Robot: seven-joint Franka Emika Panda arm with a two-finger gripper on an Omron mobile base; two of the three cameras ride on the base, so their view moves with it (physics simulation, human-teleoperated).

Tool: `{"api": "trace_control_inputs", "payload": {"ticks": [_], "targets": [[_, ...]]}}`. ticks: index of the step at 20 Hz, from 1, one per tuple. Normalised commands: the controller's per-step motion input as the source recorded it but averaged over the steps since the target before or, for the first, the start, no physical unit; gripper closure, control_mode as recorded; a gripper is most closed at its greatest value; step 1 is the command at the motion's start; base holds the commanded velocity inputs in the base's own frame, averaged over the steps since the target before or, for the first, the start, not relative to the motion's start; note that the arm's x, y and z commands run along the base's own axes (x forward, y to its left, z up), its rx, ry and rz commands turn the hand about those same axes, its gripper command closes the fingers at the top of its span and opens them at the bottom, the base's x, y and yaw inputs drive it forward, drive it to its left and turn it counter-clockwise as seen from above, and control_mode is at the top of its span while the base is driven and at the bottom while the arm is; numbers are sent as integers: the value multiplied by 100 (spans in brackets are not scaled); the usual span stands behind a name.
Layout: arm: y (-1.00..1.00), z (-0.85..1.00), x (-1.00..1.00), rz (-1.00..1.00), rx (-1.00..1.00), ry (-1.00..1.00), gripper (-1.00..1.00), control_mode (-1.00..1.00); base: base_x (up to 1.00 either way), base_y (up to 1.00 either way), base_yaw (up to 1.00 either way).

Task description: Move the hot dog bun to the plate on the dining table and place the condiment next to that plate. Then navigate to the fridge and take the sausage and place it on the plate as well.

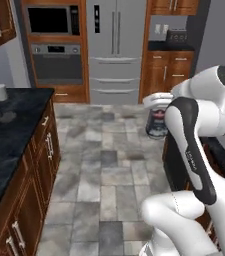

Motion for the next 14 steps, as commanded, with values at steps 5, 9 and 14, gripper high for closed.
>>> {"api": "trace_control_inputs", "payload": {"ticks": [5,9,14], "targets": [[0,0,0,0,0,0,100,100,100,64,-45],[0,0,0,0,0,0,100,100,100,96,-40],[0,0,0,0,0,0,100,100,100,76,-39]]}}
